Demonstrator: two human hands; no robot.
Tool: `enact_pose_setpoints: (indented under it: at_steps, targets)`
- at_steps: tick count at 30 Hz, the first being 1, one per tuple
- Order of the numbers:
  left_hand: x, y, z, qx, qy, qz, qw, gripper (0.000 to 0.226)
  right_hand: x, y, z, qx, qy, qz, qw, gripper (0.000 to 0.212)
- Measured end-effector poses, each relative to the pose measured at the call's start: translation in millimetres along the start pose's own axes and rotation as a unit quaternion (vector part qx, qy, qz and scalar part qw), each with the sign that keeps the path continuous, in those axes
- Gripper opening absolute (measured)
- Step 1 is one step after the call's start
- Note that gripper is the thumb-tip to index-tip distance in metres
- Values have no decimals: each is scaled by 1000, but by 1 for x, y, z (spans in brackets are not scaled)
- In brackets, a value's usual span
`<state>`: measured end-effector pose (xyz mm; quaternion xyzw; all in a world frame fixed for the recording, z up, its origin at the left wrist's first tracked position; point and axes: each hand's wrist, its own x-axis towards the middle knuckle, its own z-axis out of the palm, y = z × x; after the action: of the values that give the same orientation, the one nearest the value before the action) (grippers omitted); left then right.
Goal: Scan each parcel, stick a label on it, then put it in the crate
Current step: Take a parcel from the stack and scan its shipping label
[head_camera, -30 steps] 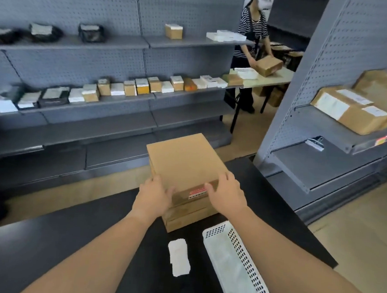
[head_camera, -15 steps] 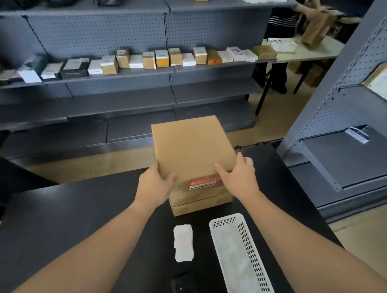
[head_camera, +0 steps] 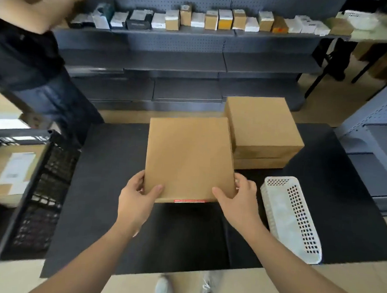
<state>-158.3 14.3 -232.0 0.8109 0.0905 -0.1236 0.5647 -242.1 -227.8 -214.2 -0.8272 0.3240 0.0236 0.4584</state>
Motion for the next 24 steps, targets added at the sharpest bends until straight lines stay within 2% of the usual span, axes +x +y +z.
enact_pose_setpoints:
  at_steps: [5,11,14,16,19,20,24]
  targets:
    - [-23,-85,-11,23,2,-74,997,53,-32,62,56,-4,-95,85,992,69]
    - [-21,-128,-6,64,-2,-117,991,53,-20,99,79,-29,-102,104,989,50]
    - [-21,-129,-3,77,4,-114,990,52,-8,100,84,-21,-99,105,989,47]
    - [-21,-127,-1,78,2,-105,991,54,-5,98,84,-8,-114,101,988,37]
    - [-20,-124,-1,78,-16,-102,992,60,-10,91,75,54,-77,95,991,58]
    - [-20,-124,0,79,-30,-106,991,62,-13,85,69,79,-57,90,991,57]
    - [-23,-111,16,86,-103,-141,981,67,-25,66,41,172,-12,115,978,30]
